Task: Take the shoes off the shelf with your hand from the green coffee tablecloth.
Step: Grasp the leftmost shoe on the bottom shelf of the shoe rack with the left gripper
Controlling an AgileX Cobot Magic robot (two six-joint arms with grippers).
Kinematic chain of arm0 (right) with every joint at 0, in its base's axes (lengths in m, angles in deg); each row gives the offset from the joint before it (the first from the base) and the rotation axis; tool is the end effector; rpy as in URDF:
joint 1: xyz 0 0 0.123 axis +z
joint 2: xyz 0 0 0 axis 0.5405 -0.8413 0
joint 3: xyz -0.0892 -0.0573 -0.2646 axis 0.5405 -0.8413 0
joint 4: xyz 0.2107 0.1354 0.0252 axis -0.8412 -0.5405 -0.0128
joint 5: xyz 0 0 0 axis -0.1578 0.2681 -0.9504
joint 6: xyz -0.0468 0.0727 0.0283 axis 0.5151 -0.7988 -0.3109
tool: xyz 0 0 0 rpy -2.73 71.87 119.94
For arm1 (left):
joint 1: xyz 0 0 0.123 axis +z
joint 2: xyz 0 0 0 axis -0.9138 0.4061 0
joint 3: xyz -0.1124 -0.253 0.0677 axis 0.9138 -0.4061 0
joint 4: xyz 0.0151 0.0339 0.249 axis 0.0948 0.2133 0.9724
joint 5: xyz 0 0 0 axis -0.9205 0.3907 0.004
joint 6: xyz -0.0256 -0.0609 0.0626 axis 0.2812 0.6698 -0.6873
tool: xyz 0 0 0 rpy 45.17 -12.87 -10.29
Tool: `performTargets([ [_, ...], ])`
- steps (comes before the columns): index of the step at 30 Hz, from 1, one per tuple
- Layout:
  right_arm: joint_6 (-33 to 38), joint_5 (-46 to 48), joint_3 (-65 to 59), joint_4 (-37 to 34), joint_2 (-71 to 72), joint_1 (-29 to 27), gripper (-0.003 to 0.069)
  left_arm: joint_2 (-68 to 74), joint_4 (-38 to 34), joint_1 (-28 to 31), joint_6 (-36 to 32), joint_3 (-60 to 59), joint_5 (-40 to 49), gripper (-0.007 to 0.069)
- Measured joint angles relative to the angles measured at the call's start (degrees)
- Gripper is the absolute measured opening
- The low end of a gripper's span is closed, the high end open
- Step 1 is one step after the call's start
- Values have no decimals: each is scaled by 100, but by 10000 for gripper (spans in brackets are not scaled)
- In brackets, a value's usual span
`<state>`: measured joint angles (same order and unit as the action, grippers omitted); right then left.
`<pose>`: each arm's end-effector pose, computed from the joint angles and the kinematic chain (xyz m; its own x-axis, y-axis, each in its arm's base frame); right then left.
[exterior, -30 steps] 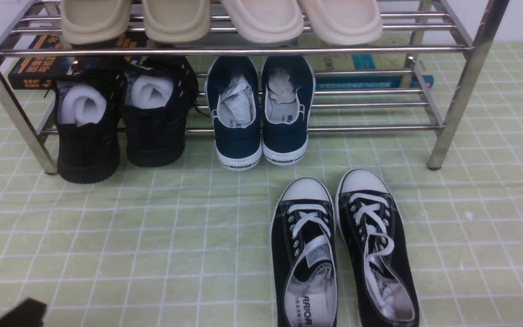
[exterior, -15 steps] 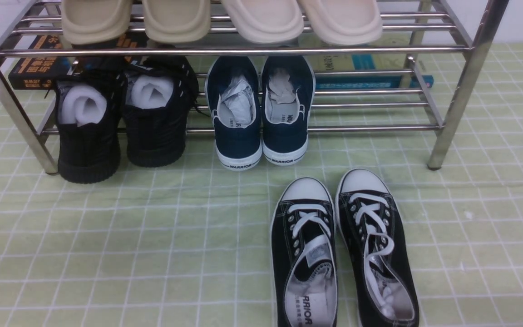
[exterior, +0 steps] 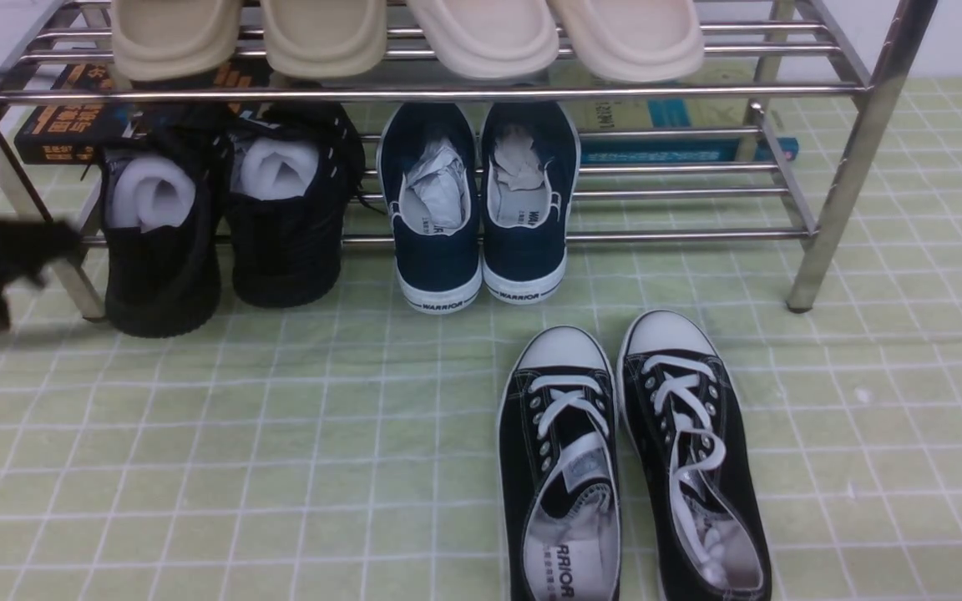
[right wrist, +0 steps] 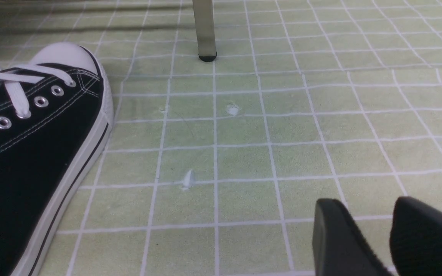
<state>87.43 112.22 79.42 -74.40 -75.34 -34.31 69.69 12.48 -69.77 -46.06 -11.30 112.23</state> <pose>0.0520 0.0001 0.1741 -0.2991 0.0907 -0.9499 0.0367 0.9958 0.0835 0.2698 -0.0008 0.3344 -0.7764 -0.2440 -0.5810 -0.2843 0.9585 -0.0226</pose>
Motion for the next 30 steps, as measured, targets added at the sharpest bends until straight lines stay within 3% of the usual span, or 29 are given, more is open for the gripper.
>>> performTargets([
  [8,0,0,0,0,0,0,237,1459,-51,0,119,1610,255,45],
  [14,0,0,0,0,0,0,237,1763,-143,0,119,1648,-7,142],
  [24,11,0,0,0,0,0,237,2116,-88,0,399,1650,-501,377],
  [30,11,0,0,0,0,0,237,2477,285,0,416,1650,-544,409],
])
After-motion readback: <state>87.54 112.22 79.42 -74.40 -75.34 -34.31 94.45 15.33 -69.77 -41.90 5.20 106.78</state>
